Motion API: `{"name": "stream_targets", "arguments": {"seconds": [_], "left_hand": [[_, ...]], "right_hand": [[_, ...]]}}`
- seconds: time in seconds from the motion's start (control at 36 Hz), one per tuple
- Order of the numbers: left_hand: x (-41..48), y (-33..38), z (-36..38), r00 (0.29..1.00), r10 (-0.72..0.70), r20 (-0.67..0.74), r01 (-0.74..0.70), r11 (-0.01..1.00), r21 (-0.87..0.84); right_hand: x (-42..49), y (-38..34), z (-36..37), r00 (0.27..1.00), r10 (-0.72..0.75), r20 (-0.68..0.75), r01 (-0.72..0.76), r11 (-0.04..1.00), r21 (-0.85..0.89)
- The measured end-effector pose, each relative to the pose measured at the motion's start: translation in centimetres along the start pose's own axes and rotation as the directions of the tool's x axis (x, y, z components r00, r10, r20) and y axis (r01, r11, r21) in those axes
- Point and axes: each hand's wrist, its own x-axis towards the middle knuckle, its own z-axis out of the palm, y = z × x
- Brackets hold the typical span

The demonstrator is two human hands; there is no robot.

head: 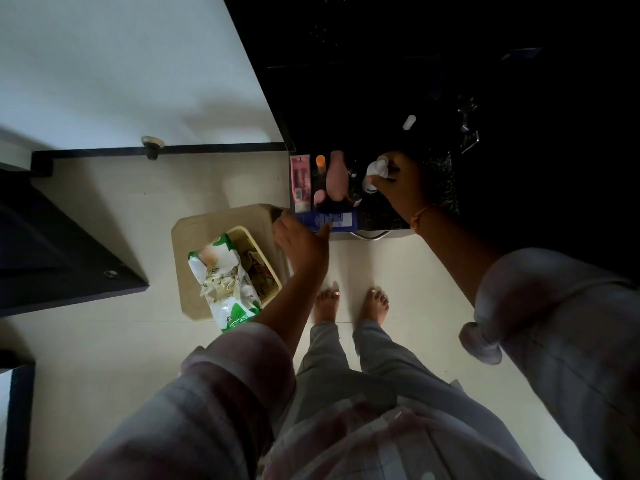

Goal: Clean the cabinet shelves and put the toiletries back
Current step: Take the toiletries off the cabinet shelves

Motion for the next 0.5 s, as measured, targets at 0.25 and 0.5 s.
{"name": "stream_targets", "arguments": {"seconds": [0.25, 0.5], "left_hand": [[-0.7, 3.2, -0.1, 0.922, 0.354, 0.156, -0.368, 0.927, 0.076], [0.8, 5.3, 0.7, 0.847, 0.496, 0.192, -0.52, 0.848, 0.103]], "right_hand": [[0.1, -0.4, 0.4, 1.0, 0.018, -0.001, -0.018, 1.0, 0.025], [0.9, -1.6, -0.3, 0.999, -0.037, 0.021, 0.037, 0.999, 0.034]]}}
